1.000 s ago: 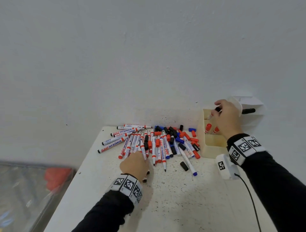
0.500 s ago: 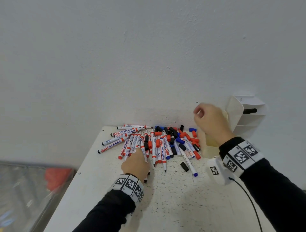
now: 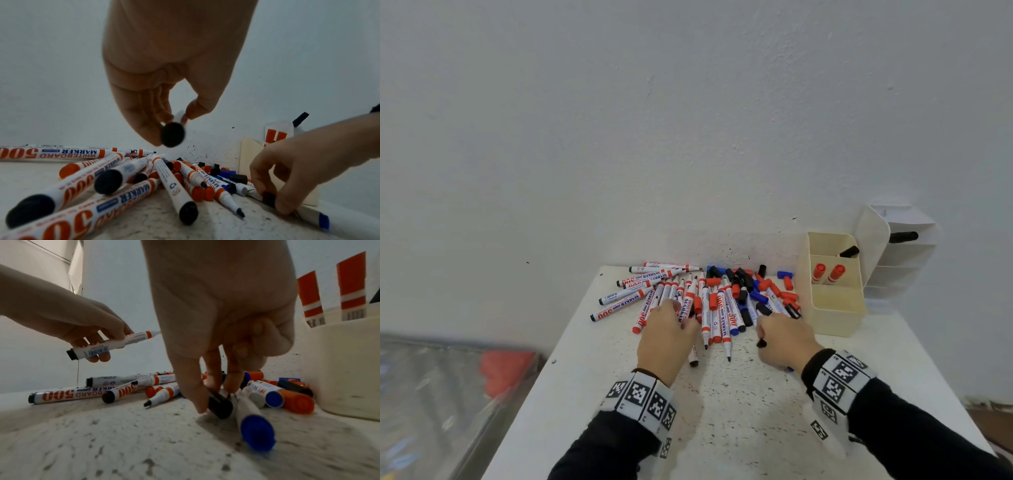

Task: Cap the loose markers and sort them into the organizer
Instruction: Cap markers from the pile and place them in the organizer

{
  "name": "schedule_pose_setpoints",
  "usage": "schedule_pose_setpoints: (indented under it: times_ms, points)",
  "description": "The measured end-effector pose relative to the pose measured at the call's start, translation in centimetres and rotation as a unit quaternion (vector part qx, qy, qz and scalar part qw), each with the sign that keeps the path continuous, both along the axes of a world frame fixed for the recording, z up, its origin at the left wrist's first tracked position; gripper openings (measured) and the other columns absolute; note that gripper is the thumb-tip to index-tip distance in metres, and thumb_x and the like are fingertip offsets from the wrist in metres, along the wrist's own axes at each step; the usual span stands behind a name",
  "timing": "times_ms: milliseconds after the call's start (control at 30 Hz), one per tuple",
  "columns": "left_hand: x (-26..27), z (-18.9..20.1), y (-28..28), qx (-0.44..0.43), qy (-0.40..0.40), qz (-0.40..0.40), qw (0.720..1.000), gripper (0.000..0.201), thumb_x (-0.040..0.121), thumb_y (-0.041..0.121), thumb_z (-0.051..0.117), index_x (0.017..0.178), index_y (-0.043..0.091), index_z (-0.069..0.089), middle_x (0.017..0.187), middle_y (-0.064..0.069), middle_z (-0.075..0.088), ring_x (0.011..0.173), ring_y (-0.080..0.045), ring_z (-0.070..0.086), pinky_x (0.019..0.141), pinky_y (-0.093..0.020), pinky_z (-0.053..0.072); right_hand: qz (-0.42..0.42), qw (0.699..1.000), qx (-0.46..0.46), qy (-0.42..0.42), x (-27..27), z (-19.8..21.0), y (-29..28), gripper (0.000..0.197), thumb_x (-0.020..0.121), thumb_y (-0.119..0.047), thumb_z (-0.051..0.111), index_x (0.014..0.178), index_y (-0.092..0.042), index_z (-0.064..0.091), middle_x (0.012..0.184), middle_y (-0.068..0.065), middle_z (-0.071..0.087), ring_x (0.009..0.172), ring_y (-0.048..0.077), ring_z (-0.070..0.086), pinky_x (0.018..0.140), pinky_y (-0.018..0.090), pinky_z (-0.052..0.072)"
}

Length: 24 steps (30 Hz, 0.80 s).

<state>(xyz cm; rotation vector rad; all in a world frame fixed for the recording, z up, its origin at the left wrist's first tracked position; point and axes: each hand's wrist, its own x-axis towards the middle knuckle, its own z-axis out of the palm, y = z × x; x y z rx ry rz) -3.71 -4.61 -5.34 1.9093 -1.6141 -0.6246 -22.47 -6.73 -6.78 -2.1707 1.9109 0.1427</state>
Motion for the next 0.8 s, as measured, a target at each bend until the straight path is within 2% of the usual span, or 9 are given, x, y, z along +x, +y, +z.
schedule_pose_setpoints:
  times_ms: [67, 167, 200, 267, 333, 433, 633, 733, 800]
  points:
    - [0.0, 0.1, 0.3, -0.009, 0.001, -0.021, 1.0, 0.032, 0.094, 0.022, 0.042, 0.122, 0.009, 0.047, 0.109, -0.005, 0.047, 0.08, -0.008, 0.045, 0.065, -0.015, 0.036, -0.023, 0.988, -0.057, -0.143, 0.0, 0.1, -0.2, 0.015, 0.088, -0.024, 0.055, 0.101, -0.022, 0.049, 0.084, -0.007, 0.052, 0.074, 0.01, 0.053, 0.066, 0.023, 0.048]
    - [-0.1, -0.1, 0.8, -0.001, -0.027, -0.064, 0.998, 0.036, 0.097, 0.027, 0.036, 0.13, 0.014, 0.044, 0.126, -0.005, 0.044, 0.102, -0.012, 0.045, 0.084, -0.023, 0.038, -0.041, 0.925, -0.146, -0.349, 0.5, 1.0, -0.6, 0.018, 0.092, -0.016, 0.052, 0.11, -0.018, 0.054, 0.081, -0.011, 0.049, 0.07, 0.003, 0.048, 0.06, 0.013, 0.039]
    - [-0.2, -0.1, 0.9, -0.001, -0.041, -0.075, 0.996, 0.037, 0.097, 0.03, 0.035, 0.13, 0.016, 0.045, 0.125, -0.003, 0.047, 0.102, -0.011, 0.046, 0.083, -0.023, 0.038, -0.051, 0.901, -0.153, -0.403, 0.8, 1.3, -0.6, 0.017, 0.092, -0.016, 0.052, 0.109, -0.019, 0.054, 0.084, -0.011, 0.051, 0.074, 0.003, 0.05, 0.063, 0.012, 0.039]
    - [-0.2, -0.3, 1.0, -0.016, -0.059, -0.088, 0.994, 0.036, 0.098, 0.037, 0.035, 0.126, 0.019, 0.05, 0.11, 0.004, 0.055, 0.09, -0.006, 0.047, 0.071, -0.018, 0.038, -0.078, 0.855, -0.152, -0.489, 1.4, 1.5, -0.7, 0.015, 0.091, -0.017, 0.056, 0.106, -0.019, 0.053, 0.093, -0.007, 0.055, 0.086, 0.008, 0.056, 0.073, 0.015, 0.045]
    - [-0.2, -0.3, 1.2, -0.035, -0.068, -0.091, 0.993, 0.035, 0.097, 0.039, 0.036, 0.122, 0.021, 0.053, 0.093, 0.01, 0.054, 0.079, -0.003, 0.047, 0.057, -0.013, 0.032, -0.097, 0.835, -0.163, -0.516, 1.9, 1.4, -0.7, 0.014, 0.088, -0.02, 0.06, 0.101, -0.018, 0.052, 0.094, -0.004, 0.058, 0.09, 0.011, 0.058, 0.078, 0.019, 0.049]
    - [-0.3, -0.3, 1.4, -0.051, -0.07, -0.095, 0.992, 0.033, 0.097, 0.039, 0.037, 0.12, 0.022, 0.053, 0.09, 0.012, 0.054, 0.076, -0.003, 0.049, 0.052, -0.011, 0.029, -0.103, 0.833, -0.177, -0.514, 2.5, 1.1, -0.5, 0.012, 0.088, -0.018, 0.06, 0.096, -0.016, 0.051, 0.087, -0.007, 0.057, 0.082, 0.003, 0.056, 0.066, 0.008, 0.046]
    - [-0.3, -0.1, 1.6, -0.055, -0.082, -0.101, 0.99, 0.032, 0.097, 0.039, 0.039, 0.122, 0.024, 0.052, 0.095, 0.011, 0.056, 0.076, -0.001, 0.047, 0.053, -0.011, 0.029, -0.104, 0.811, -0.174, -0.548, 2.6, 0.8, -0.2, 0.008, 0.089, -0.017, 0.06, 0.09, -0.015, 0.052, 0.083, -0.006, 0.06, 0.077, 0.0, 0.057, 0.063, 0.006, 0.045]
    - [-0.4, -0.2, 1.6, -0.065, -0.076, -0.108, 0.989, 0.032, 0.096, 0.038, 0.04, 0.121, 0.023, 0.054, 0.105, 0.008, 0.063, 0.082, -0.001, 0.049, 0.062, -0.014, 0.035, -0.069, 0.828, -0.113, -0.545, 2.9, 0.8, 0.3, 0.008, 0.09, -0.021, 0.059, 0.086, -0.019, 0.052, 0.08, -0.003, 0.061, 0.071, 0.003, 0.058, 0.064, 0.013, 0.045]
    - [-0.4, -0.2, 1.8, -0.061, -0.072, -0.119, 0.989, 0.03, 0.097, 0.038, 0.039, 0.118, 0.023, 0.055, 0.102, 0.008, 0.062, 0.082, -0.002, 0.049, 0.065, -0.016, 0.037, -0.075, 0.827, -0.101, -0.548, 2.8, 0.9, 0.2, 0.016, 0.091, -0.028, 0.056, 0.082, -0.015, 0.051, 0.07, -0.004, 0.056, 0.06, 0.004, 0.051, 0.058, 0.014, 0.041]
